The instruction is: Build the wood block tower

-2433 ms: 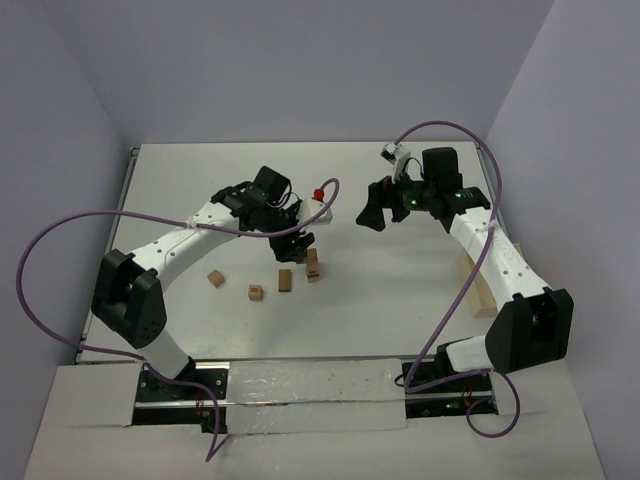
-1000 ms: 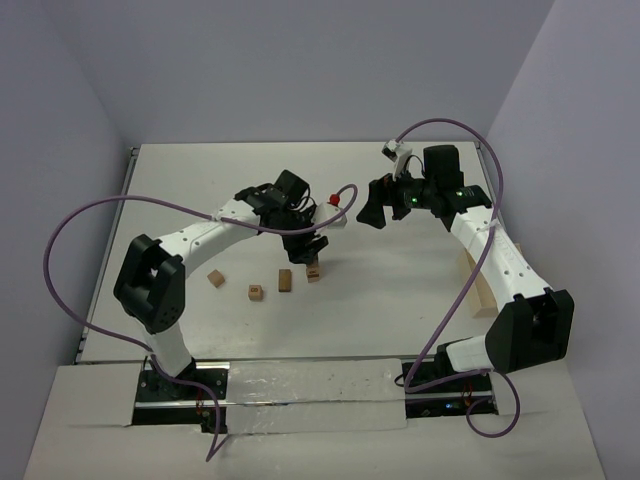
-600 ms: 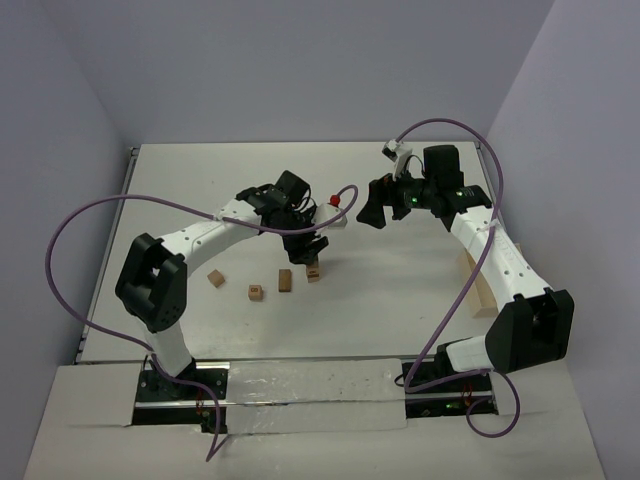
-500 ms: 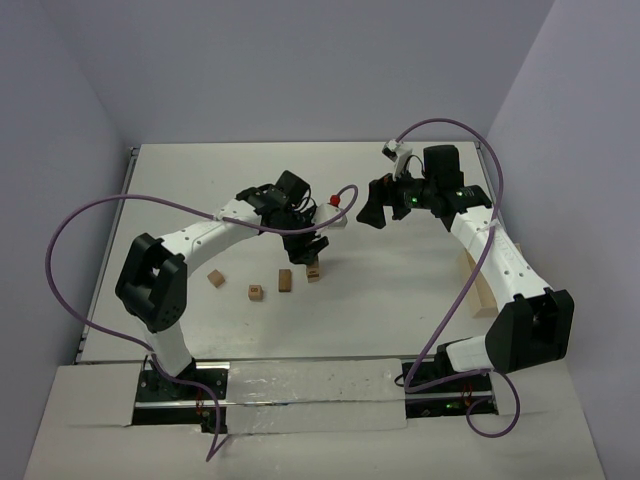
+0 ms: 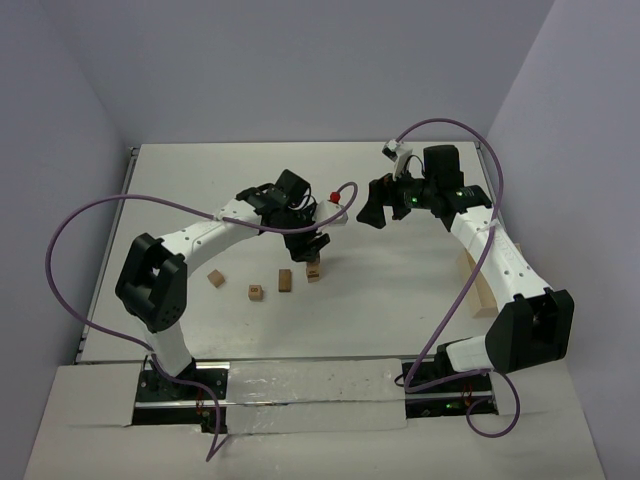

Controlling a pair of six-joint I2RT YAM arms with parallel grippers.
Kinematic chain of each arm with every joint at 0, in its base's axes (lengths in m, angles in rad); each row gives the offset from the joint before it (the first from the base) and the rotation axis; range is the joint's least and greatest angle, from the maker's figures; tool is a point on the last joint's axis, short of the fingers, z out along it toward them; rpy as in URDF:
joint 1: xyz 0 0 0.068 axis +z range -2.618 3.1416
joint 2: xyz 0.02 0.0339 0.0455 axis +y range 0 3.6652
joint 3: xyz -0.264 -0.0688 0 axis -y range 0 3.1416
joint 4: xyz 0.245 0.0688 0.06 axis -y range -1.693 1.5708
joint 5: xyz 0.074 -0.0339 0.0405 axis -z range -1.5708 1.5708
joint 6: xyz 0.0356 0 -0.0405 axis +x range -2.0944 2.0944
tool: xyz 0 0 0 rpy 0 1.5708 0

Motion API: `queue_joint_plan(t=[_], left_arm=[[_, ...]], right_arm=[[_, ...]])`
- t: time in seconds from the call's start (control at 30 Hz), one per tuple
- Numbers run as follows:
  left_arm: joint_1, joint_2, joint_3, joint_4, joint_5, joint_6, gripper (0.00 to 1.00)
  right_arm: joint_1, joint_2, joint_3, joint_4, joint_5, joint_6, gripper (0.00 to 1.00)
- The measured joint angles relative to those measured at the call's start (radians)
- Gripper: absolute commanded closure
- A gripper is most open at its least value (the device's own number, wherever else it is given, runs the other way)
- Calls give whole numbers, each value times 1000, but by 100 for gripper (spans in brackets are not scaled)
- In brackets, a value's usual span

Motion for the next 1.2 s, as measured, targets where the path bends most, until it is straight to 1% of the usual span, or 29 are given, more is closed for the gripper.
queue_joint_plan(t=[0.37, 1.2], left_arm=[[0, -22, -39, 20, -7, -3, 63], [0, -46, -54, 31, -8, -20, 58]], right_arm=[[0, 0, 0, 0, 0, 0, 0], [0, 8, 0, 0, 0, 1, 0]])
